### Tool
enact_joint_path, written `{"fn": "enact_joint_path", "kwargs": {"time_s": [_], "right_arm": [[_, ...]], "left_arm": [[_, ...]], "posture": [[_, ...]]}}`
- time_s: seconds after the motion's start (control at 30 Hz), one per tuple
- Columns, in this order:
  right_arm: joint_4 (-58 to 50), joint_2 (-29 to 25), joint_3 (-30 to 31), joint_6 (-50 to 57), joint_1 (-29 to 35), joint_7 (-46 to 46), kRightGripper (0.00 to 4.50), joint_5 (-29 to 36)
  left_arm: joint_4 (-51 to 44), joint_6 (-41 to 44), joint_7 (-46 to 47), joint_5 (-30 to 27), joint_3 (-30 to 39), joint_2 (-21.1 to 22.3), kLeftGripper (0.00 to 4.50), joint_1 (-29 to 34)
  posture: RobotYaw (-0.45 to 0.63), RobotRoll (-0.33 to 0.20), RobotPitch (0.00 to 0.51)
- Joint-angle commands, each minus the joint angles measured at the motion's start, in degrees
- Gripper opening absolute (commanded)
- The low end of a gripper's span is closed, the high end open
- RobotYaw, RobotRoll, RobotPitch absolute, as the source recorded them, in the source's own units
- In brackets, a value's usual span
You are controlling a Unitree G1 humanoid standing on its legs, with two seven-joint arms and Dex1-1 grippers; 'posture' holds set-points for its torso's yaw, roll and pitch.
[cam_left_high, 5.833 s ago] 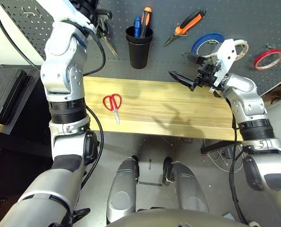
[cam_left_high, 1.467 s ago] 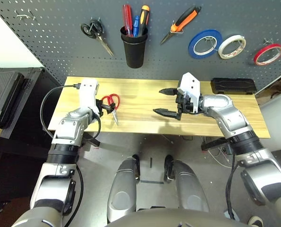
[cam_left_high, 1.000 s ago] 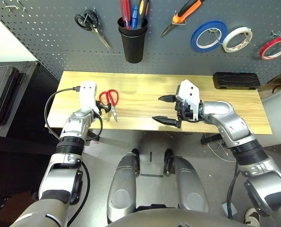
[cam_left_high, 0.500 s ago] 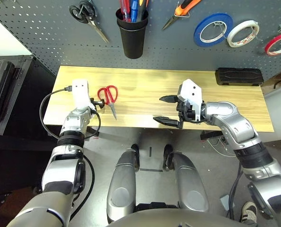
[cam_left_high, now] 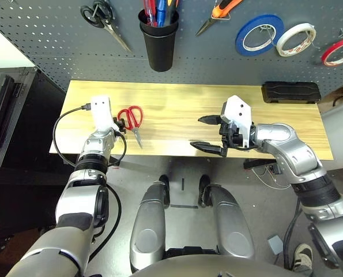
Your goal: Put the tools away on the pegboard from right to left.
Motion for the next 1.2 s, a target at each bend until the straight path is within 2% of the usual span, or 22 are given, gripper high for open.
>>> {"fn": "enact_joint_path", "kwargs": {"time_s": [0.03,0.3,0.5,0.67,0.9,1.03,1.2], "right_arm": [[1.3,0.2,-0.1,-1.2,0.3,0.4,4.5,0.4],[2.5,0.6,0.4,-2.1,-0.1,1.1,4.5,0.4],[4.2,1.9,0.0,-3.1,-1.4,1.6,4.5,0.9],[5.9,2.9,-1.1,-4.4,-3.1,1.9,4.5,1.6],[8.2,3.5,-4.8,-8.0,-6.2,0.4,4.5,2.5],[10.6,3.9,-6.5,-8.4,-9.1,-2.7,4.5,1.7],[12.2,5.7,-8.4,-10.7,-10.1,-1.9,4.5,4.2]], "left_arm": [[1.5,1.5,-0.2,0.5,0.0,-0.2,0.01,2.9],[-6.1,4.1,-0.9,-0.1,0.4,0.0,0.01,5.9],[-20.2,10.1,-0.6,-1.4,1.8,0.3,0.01,9.9],[-37.7,18.2,0.0,-2.7,4.3,0.9,0.01,14.1],[-54.5,26.8,2.0,-4.0,9.3,1.8,0.01,15.0],[-58.3,28.5,3.0,-3.9,11.5,3.0,0.01,13.7],[-57.3,28.2,2.7,-3.8,12.5,4.6,0.01,11.8]], "posture": [[-0.04,0.0,0.399],[0.0,0.0,0.397],[0.02,0.0,0.384],[0.04,0.0,0.361],[0.08,0.0,0.322],[0.08,0.0,0.308],[0.07,0.0,0.288]]}}
